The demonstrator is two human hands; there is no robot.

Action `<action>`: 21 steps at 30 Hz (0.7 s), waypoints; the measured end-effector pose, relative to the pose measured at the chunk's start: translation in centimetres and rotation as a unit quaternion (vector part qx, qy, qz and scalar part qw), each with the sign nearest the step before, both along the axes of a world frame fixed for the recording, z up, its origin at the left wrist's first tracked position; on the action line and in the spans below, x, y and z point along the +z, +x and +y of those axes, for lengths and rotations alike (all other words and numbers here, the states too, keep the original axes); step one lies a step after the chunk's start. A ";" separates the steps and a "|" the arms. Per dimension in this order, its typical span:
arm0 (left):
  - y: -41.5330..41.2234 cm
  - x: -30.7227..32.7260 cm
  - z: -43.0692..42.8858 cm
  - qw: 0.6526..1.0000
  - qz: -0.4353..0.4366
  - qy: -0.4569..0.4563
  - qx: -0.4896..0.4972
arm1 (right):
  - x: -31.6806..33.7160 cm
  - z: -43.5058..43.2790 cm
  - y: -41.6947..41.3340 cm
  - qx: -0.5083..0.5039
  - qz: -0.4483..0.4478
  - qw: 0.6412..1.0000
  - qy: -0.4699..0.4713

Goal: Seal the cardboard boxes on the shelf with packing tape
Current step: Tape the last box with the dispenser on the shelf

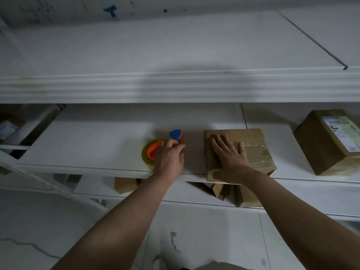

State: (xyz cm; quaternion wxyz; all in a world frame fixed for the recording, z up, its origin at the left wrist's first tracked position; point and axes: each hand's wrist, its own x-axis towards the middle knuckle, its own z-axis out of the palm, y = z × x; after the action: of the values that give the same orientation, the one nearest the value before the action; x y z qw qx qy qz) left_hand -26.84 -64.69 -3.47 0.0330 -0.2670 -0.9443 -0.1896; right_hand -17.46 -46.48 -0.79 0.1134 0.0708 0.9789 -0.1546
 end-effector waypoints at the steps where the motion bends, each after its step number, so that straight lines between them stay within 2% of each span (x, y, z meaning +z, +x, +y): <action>1: 0.6 1.0 1.2 0.998 -0.033 0.062 -0.001 | 0.5 0.5 0.2 -0.024 0.028 0.995 -0.091; 3: 1.9 2.4 3.6 0.988 -0.090 0.128 -0.012 | 1.3 1.5 1.1 -0.099 0.124 0.954 -0.254; 4: 2.7 2.9 4.6 0.985 -0.105 0.135 -0.014 | 1.2 2.2 1.7 -0.128 0.183 0.940 -0.256; 5: 3.5 3.1 5.6 0.984 -0.121 0.131 -0.016 | 0.9 3.0 2.1 -0.149 0.231 0.941 -0.200; 7: 5.0 3.1 7.3 0.977 -0.185 0.104 -0.004 | -0.1 4.6 2.9 -0.179 0.265 0.944 -0.083; 8: 5.7 2.9 8.0 0.967 -0.234 0.096 0.011 | -0.6 5.3 3.2 -0.198 0.244 0.947 -0.062; 10: 6.6 2.3 8.8 0.940 -0.317 0.118 0.048 | -1.1 6.0 3.7 -0.257 0.157 0.947 -0.113; 14: 6.7 1.6 9.0 0.902 -0.369 0.204 0.096 | -1.2 7.6 3.6 -0.343 0.075 0.906 -0.237; 16: 6.5 1.2 8.8 0.883 -0.394 0.231 0.105 | -1.3 8.3 3.7 -0.362 0.073 0.860 -0.350; 18: 6.3 1.0 8.6 0.879 -0.407 0.227 0.097 | -1.4 8.6 4.0 -0.371 0.063 0.795 -0.475; 19: 6.0 1.0 8.4 0.878 -0.413 0.221 0.095 | -1.3 8.6 4.2 -0.369 0.059 0.782 -0.499; 21: 5.7 1.3 8.3 0.875 -0.426 0.209 0.092 | -1.4 8.7 4.2 -0.361 0.054 0.784 -0.502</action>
State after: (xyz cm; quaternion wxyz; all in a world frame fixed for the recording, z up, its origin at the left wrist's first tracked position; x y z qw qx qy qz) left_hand -21.17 -56.38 -2.13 -0.2998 -0.0589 -0.8257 -0.4742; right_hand -13.22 -37.82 -2.15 0.0155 0.3440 0.6705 -0.6572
